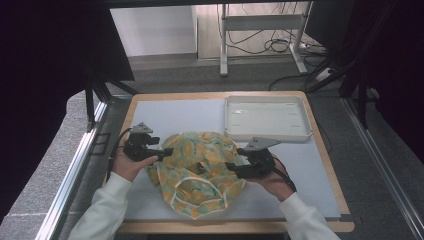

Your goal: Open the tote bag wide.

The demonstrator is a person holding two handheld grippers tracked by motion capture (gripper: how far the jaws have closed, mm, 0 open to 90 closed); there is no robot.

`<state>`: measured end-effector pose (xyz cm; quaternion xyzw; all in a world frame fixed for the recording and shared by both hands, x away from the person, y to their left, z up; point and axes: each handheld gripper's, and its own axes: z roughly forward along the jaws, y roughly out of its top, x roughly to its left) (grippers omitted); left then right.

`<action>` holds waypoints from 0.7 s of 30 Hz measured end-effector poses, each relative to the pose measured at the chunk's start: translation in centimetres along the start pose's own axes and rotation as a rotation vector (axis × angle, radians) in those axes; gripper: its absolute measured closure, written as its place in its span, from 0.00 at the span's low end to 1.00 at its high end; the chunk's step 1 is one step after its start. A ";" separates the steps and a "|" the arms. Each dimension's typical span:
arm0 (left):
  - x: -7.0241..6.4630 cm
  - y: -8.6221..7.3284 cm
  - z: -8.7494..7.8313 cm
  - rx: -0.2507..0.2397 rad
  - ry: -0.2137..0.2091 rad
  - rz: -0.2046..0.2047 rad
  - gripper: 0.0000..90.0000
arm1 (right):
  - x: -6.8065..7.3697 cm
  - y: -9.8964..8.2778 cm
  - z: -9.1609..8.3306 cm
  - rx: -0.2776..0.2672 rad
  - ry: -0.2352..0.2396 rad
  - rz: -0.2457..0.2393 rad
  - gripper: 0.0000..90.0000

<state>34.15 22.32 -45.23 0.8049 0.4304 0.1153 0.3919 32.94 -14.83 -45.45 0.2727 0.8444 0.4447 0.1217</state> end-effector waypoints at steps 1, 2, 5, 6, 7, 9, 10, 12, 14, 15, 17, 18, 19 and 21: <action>0.1 0.1 0.3 0.005 -0.002 -0.002 0.30 | 0.0 0.0 0.0 0.000 0.000 0.000 0.37; 0.1 0.1 0.6 0.014 -0.001 0.003 0.32 | -0.1 0.1 0.1 0.002 -0.002 0.001 0.37; 0.1 -0.2 1.4 0.038 0.009 0.005 0.60 | -0.4 -0.1 0.5 0.025 0.003 0.017 0.36; 0.2 -0.5 1.6 0.045 -0.003 0.005 0.60 | -0.4 -0.1 0.5 0.025 0.003 0.017 0.36; 0.2 -0.8 1.9 0.059 -0.008 0.008 0.66 | -0.4 -0.2 0.6 0.030 0.005 0.019 0.35; 0.2 -1.2 2.1 0.072 -0.016 0.012 0.80 | -0.4 -0.5 0.8 0.039 0.003 0.025 0.34; 0.2 -1.4 2.2 0.075 -0.026 0.011 0.86 | -0.4 -0.6 1.0 0.043 0.005 0.026 0.34; 0.2 -1.5 2.1 0.071 -0.029 0.015 0.94 | -0.3 -0.8 1.4 0.057 0.009 0.025 0.33; 0.1 -1.6 2.0 0.072 -0.031 0.019 0.97 | -0.1 -0.9 1.8 0.072 0.018 0.021 0.33; 0.1 -1.6 1.9 0.069 -0.035 0.021 0.97 | 0.0 -0.9 1.9 0.079 0.020 0.015 0.32; 0.0 -1.6 1.9 0.068 -0.039 0.023 0.98 | 0.2 -1.0 2.3 0.091 0.023 0.010 0.32; -0.1 -1.6 1.9 0.072 -0.040 0.025 0.98 | 0.2 -1.0 2.5 0.096 0.025 0.009 0.32; -0.1 -1.6 1.9 0.073 -0.040 0.026 0.98 | 0.3 -1.1 2.6 0.105 0.022 0.005 0.32; -0.1 -1.7 1.9 0.073 -0.044 0.025 0.99 | 0.5 -1.3 3.1 0.117 0.021 0.002 0.34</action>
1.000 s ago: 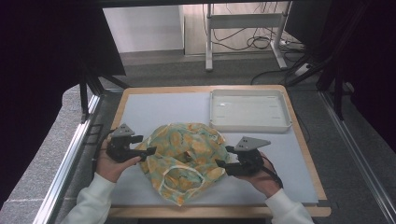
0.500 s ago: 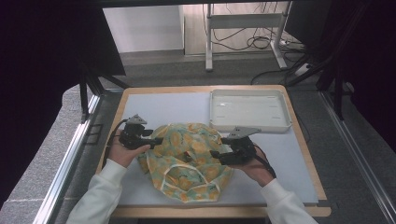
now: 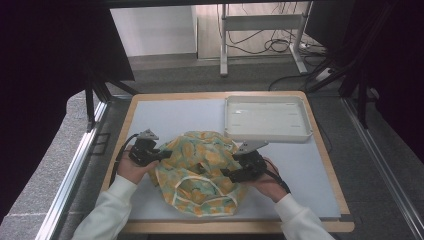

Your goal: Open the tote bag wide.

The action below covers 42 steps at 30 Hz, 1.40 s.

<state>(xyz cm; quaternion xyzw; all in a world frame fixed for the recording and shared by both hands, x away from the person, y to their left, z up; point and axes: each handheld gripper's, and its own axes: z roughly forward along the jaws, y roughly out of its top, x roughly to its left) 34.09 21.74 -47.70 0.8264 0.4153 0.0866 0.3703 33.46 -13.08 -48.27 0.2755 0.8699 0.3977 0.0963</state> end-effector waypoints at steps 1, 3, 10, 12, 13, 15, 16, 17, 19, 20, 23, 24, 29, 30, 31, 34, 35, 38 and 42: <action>0.0 0.0 0.0 0.000 -0.003 0.000 0.99 | 0.0 -0.1 0.2 0.007 0.004 0.000 0.35; -0.1 0.0 -0.1 -0.001 -0.007 0.000 0.99 | 0.1 -0.3 0.8 0.019 -0.002 -0.003 0.39; 0.2 -0.1 -0.3 -0.008 -0.018 -0.010 0.98 | 0.4 -0.4 1.5 0.042 -0.051 -0.003 0.64; 0.2 -0.1 -0.3 -0.010 -0.020 -0.013 0.98 | 0.2 -0.5 1.4 0.031 -0.066 0.014 0.78; 0.2 -0.2 -0.4 -0.009 -0.021 -0.014 0.98 | 0.2 -0.5 1.3 0.024 -0.072 0.014 0.82; 0.3 -0.3 -0.4 -0.009 -0.022 -0.016 0.98 | 0.1 -0.5 1.2 0.020 -0.074 0.013 0.86; 0.4 -0.3 -0.4 -0.010 -0.025 -0.021 0.98 | 0.1 -0.5 1.2 0.015 -0.070 0.018 0.90; 0.5 -0.4 -0.4 -0.010 -0.030 -0.025 0.98 | 0.1 -0.4 1.1 0.010 -0.066 0.018 0.92; 0.5 -0.4 -0.4 -0.010 -0.029 -0.024 0.98 | 0.2 -0.4 1.1 0.008 -0.061 0.012 0.96; 0.5 -0.4 -0.4 -0.011 -0.030 -0.025 0.98 | 0.2 -0.4 1.1 0.006 -0.056 0.011 0.98; 0.5 -0.4 -0.4 -0.013 -0.027 -0.024 0.98 | 0.1 -0.4 1.0 0.005 -0.053 0.003 0.99; 0.5 -0.4 -0.5 -0.013 -0.027 -0.023 0.98 | 0.1 -0.3 0.9 0.000 -0.052 -0.002 0.99; 0.4 -0.5 -0.7 -0.021 -0.024 -0.020 0.99 | 0.0 -0.2 0.4 -0.016 -0.056 -0.012 0.99; 0.4 -0.5 -0.8 -0.023 -0.024 -0.019 0.99 | 0.0 -0.2 0.4 -0.016 -0.056 -0.012 0.99; 0.3 -0.5 -0.9 -0.026 -0.023 -0.017 0.99 | 0.0 -0.1 0.3 -0.020 -0.057 -0.010 0.99; 0.4 -0.5 -1.1 -0.033 -0.022 -0.018 0.99 | 0.0 0.1 -0.1 -0.035 -0.065 -0.013 0.99; 0.4 -0.5 -1.1 -0.034 -0.022 -0.018 0.99 | 0.0 0.3 -0.3 -0.043 -0.069 -0.015 0.99; 0.3 -0.5 -1.4 -0.044 -0.019 -0.017 0.99 | -0.1 0.6 -0.7 -0.058 -0.076 -0.020 0.99; 0.2 -0.4 -1.8 -0.059 -0.012 -0.014 0.99 | -0.2 1.2 -1.3 -0.085 -0.095 -0.020 0.99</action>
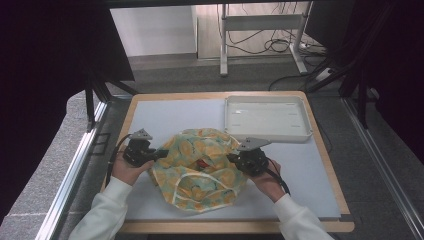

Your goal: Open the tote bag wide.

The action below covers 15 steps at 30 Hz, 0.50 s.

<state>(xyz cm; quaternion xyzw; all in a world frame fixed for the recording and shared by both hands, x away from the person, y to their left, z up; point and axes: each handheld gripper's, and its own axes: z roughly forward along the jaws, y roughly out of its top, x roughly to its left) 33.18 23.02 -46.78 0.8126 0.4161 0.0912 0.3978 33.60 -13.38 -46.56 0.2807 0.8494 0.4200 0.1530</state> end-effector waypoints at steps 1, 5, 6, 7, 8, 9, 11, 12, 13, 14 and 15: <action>0.0 0.0 -0.1 -0.005 0.002 0.000 0.99 | 0.0 0.1 -0.1 -0.005 -0.004 -0.001 0.99; 0.1 0.1 -0.4 -0.027 0.014 -0.005 0.99 | -0.2 0.8 -0.1 -0.024 -0.028 -0.011 0.99; 0.1 0.1 -0.5 -0.032 0.017 -0.005 0.99 | -0.3 1.0 -0.1 -0.026 -0.037 -0.014 0.99; 0.1 0.2 -0.5 -0.040 0.020 -0.008 0.99 | -0.3 1.1 -0.1 -0.030 -0.052 -0.017 0.99; 0.1 0.2 -0.6 -0.043 0.022 -0.008 0.99 | -0.4 1.3 0.0 -0.033 -0.063 -0.019 0.99; 0.1 0.2 -0.6 -0.049 0.023 -0.009 0.99 | -0.5 1.4 0.1 -0.033 -0.071 -0.020 0.99; 0.2 0.3 -0.6 -0.054 0.030 -0.012 0.99 | -0.7 1.6 0.4 -0.028 -0.104 -0.036 0.99; 0.2 0.4 -0.6 -0.054 0.036 -0.012 0.99 | -0.8 1.7 0.6 -0.025 -0.119 -0.040 0.99; 0.3 0.4 -0.5 -0.054 0.043 -0.011 0.99 | -1.0 1.8 1.0 -0.013 -0.152 -0.047 0.99; 0.3 0.4 -0.5 -0.055 0.048 -0.012 0.99 | -1.0 1.8 1.0 -0.013 -0.152 -0.047 0.99; 0.4 0.5 -0.4 -0.056 0.053 -0.016 0.99 | -1.1 1.8 1.2 -0.011 -0.162 -0.047 0.99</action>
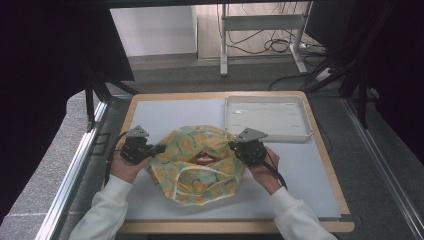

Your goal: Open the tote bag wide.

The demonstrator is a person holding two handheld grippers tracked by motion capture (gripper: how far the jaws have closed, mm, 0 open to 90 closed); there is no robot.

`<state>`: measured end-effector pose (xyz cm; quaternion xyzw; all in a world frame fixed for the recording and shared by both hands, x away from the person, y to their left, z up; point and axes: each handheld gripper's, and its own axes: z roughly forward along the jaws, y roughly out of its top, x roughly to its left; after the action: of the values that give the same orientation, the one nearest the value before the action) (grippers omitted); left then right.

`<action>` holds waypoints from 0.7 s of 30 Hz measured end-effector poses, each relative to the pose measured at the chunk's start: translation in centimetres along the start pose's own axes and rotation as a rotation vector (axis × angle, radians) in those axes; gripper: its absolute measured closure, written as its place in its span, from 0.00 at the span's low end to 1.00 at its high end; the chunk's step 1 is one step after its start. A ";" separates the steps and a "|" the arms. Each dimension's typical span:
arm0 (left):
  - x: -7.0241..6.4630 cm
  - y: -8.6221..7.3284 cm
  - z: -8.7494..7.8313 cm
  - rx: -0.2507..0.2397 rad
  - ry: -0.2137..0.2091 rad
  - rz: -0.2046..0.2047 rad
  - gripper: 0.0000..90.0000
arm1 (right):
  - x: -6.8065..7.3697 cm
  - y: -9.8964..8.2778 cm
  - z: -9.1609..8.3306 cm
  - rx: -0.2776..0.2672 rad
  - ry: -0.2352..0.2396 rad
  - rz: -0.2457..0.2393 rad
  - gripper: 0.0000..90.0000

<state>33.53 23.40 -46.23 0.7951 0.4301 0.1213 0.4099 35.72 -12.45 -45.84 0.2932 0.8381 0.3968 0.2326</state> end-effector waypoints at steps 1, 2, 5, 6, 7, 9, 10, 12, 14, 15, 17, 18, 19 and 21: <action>0.0 0.0 0.1 0.000 0.005 -0.001 0.99 | -0.2 -0.1 0.3 0.008 -0.006 0.008 0.99; 0.1 0.0 0.2 0.004 0.008 0.001 0.99 | -0.3 -0.1 0.6 0.015 -0.011 0.013 0.99; 0.2 0.0 0.6 0.014 0.032 0.008 0.99 | -0.5 -0.3 1.4 0.035 -0.022 0.018 0.99; 0.2 0.0 0.7 0.019 0.039 0.006 0.99 | -0.6 -0.4 1.6 0.042 -0.028 0.017 0.99; 0.3 -0.1 0.9 0.022 0.046 0.006 0.99 | -0.7 -0.5 1.8 0.048 -0.031 0.016 0.99; 0.5 -0.2 1.4 0.027 0.061 0.004 0.99 | -0.8 -0.7 2.3 0.061 -0.037 0.018 0.99; 0.6 -0.2 1.5 0.033 0.067 0.006 0.99 | -0.7 -0.8 2.5 0.069 -0.041 0.018 0.99; 0.8 -0.3 2.0 0.046 0.077 0.002 0.99 | -0.7 -1.0 2.9 0.080 -0.046 0.017 0.99; 1.0 -0.5 2.5 0.063 0.086 0.004 0.99 | -0.6 -1.2 3.2 0.091 -0.048 0.014 0.99; 1.1 -0.5 2.6 0.068 0.088 0.006 0.99 | -0.5 -1.4 3.4 0.102 -0.051 0.006 0.99; 1.0 -0.8 3.2 0.088 0.110 0.019 0.99 | -0.3 -1.6 3.9 0.121 -0.054 -0.004 0.99; 1.0 -0.9 3.5 0.101 0.118 0.028 0.99 | -0.2 -1.8 4.1 0.129 -0.052 -0.004 0.99; 1.0 -1.0 3.7 0.111 0.121 0.030 0.99 | -0.2 -1.9 4.3 0.135 -0.051 -0.008 0.99; 1.1 -1.2 4.2 0.124 0.123 0.029 0.99 | 0.0 -2.2 4.7 0.151 -0.047 -0.004 0.99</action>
<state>35.75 22.31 -49.96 0.8161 0.4497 0.1488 0.3311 37.98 -11.11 -50.25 0.3171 0.8607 0.3251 0.2302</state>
